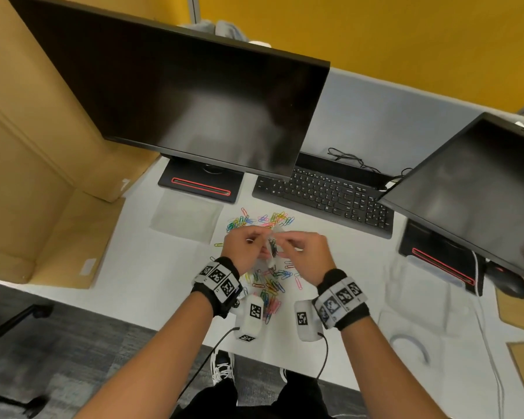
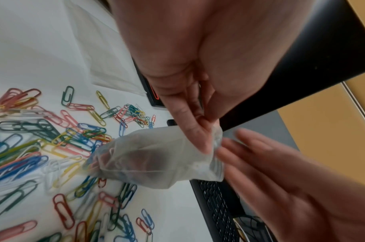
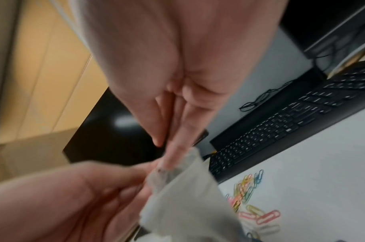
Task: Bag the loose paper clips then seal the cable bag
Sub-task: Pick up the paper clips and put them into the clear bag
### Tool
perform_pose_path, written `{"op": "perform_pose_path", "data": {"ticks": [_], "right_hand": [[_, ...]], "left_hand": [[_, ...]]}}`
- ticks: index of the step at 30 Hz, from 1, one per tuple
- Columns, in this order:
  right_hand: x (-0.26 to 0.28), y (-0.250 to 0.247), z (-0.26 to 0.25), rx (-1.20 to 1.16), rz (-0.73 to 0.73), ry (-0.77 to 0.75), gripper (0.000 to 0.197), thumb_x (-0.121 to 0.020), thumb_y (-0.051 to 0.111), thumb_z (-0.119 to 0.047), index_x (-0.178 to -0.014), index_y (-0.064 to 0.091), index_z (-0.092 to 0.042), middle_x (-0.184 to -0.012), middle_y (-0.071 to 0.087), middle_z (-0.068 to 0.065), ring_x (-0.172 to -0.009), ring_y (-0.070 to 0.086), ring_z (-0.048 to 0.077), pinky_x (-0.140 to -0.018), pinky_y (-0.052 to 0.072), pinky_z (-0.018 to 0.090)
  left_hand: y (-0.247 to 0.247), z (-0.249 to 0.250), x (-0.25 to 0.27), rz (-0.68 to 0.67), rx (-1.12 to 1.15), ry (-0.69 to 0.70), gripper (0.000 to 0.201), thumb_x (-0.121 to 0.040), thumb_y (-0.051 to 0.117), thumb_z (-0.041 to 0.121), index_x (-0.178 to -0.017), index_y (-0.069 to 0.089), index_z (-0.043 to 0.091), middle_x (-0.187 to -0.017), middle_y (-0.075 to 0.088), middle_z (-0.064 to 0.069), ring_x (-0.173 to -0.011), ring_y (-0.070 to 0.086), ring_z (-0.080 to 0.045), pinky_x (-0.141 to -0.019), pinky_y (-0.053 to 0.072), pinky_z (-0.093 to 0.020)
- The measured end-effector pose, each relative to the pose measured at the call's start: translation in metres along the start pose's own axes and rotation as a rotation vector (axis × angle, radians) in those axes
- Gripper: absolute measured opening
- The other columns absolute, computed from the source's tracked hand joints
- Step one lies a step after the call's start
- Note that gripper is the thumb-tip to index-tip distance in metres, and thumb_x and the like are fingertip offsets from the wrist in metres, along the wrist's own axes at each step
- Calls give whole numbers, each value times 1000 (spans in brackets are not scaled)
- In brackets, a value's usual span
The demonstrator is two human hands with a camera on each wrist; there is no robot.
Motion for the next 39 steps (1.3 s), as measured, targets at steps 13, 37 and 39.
{"op": "perform_pose_path", "data": {"ticks": [13, 37, 39], "right_hand": [[50, 75, 115, 608, -261, 79, 64, -94, 54, -33, -149, 23, -31, -160, 12, 1, -147, 11, 23, -117, 16, 35], [8, 6, 55, -832, 149, 353, 26, -81, 67, 5, -108, 66, 4, -99, 73, 15, -92, 71, 26, -78, 57, 25], [5, 16, 44, -753, 111, 345, 25, -82, 68, 4, -107, 67, 4, -97, 73, 16, -90, 71, 28, -79, 58, 29]], "left_hand": [[-39, 2, 5, 41, 202, -20, 17, -94, 62, 4, -107, 71, -3, -73, 63, -14, -56, 62, -15, -63, 62, -31], [-25, -21, 0, -31, 10, -36, 14, -93, 65, 9, -103, 75, 11, -81, 71, -6, -75, 68, -24, -79, 60, -51], [-21, -20, 2, -29, 36, -47, 14, -94, 64, 8, -104, 73, 8, -73, 69, -5, -68, 67, -21, -76, 61, -48]]}}
Point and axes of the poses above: each hand's wrist, its own x-axis away from the middle knuckle, its own y-axis out of the palm, z = x × y, the point moved 8 cm from there along -x, towards the middle knuckle
